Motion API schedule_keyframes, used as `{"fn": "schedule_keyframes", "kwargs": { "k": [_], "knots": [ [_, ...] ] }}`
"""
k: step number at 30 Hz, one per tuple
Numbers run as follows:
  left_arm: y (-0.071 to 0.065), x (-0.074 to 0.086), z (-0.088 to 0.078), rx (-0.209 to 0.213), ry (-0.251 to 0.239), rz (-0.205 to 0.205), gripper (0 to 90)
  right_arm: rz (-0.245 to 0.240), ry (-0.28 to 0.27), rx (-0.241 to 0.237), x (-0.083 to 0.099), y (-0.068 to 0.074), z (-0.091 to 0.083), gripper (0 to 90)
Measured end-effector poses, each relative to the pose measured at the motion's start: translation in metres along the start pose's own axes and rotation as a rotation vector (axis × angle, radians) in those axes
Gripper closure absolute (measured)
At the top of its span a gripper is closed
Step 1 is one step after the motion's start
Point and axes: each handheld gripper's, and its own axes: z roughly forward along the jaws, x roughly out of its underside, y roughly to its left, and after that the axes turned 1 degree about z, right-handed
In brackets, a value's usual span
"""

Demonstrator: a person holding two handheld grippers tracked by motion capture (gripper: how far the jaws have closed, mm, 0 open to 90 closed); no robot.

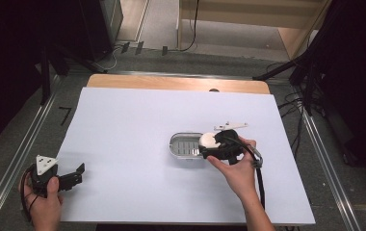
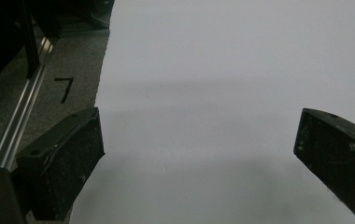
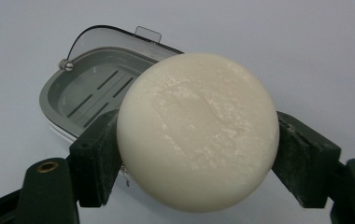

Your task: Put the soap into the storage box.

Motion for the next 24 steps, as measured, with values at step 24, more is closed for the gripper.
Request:
{"fn": "schedule_keyframes", "kwargs": {
  "k": [24],
  "knots": [
    [0.000,0.000,0.000,-0.001,0.002,-0.001,2.1,-0.037,0.022,-0.044,-0.016,0.028,0.023,24.7]
  ]
}}
